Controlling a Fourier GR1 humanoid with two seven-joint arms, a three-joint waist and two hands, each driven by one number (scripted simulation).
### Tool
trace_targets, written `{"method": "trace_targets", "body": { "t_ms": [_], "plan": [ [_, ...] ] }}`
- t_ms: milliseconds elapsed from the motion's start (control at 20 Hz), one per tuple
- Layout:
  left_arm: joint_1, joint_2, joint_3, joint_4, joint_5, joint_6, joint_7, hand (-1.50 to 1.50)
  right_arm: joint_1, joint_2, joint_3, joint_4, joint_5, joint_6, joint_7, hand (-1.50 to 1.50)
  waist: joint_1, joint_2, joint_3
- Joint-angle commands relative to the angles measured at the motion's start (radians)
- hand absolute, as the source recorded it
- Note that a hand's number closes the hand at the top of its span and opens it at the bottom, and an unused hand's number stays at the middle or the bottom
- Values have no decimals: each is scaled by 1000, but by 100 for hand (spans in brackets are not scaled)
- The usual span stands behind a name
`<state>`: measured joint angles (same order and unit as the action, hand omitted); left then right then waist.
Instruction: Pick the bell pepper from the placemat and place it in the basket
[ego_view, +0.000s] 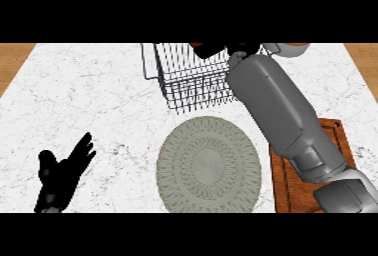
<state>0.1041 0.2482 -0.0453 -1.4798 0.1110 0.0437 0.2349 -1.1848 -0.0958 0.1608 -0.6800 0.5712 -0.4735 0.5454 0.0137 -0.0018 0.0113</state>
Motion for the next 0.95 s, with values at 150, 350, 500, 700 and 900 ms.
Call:
{"method": "trace_targets", "body": {
  "t_ms": [150,350,500,700,900],
  "plan": [
    [21,-6,9,82,11,-30,22,0,21,-51,-24,-23,5,26,-75,-150,-8,3,-12],
    [77,-25,-25,8,-23,-4,39,0,38,-31,-63,-84,-12,-41,-56,-150,-7,0,-11],
    [80,-5,5,37,-2,-31,25,0,78,-72,-109,-147,-51,-30,-36,-150,-16,-2,-11],
    [48,-16,5,53,-13,-20,30,0,123,-160,-168,-208,-87,-14,-63,-150,-21,0,-11],
    [68,17,59,74,16,-42,14,0,240,-251,-203,-322,-136,72,-45,-150,-35,-3,-11]
  ]
}}
